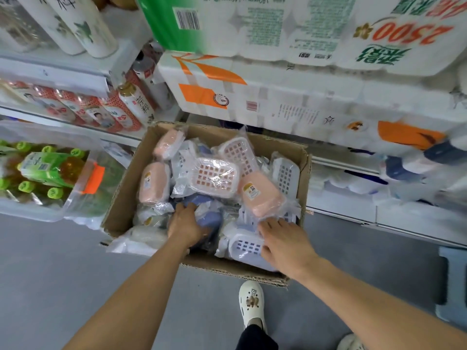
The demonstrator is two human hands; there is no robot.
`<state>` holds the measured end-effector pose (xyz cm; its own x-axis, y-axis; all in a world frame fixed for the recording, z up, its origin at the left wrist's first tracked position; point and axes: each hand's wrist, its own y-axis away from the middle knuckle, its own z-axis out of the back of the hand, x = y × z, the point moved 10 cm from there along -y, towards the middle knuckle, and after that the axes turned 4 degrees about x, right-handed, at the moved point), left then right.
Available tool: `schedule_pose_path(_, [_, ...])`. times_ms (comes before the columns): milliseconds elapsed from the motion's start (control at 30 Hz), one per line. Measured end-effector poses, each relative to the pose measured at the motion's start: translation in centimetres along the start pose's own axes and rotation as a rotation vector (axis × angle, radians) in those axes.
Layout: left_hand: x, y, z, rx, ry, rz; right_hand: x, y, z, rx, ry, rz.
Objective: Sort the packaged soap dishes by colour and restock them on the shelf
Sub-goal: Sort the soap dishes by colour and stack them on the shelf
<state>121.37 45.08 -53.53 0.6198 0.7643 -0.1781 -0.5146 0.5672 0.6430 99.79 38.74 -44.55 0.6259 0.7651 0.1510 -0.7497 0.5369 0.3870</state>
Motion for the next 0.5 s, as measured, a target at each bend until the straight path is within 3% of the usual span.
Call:
schedule_pose_path(100, [-0.6, 2.0, 3.0, -0.043, 0.338, 0.036, -1.4, 1.0, 3.2, -0.08, -0.195, -0.039])
schedule_pose_path(233, [-2.2, 5.8, 7.1, -0.123, 0.596, -0.02, -4.8, 2.4, 4.5, -0.064, -0.625, -0.174])
schedule_pose_path(367, [-3.8, 10.3, 9.7, -0.188, 0.83, -0.042, -8.4, 4.1, 5.3, -0.171, -1.17, -0.257])
schedule_pose_path(500, [-8.5, 15.1, 10.4, -0.232, 0.945, -0.097, -11.9, 7.1, 7.1, -0.228, -1.469, -0.313])
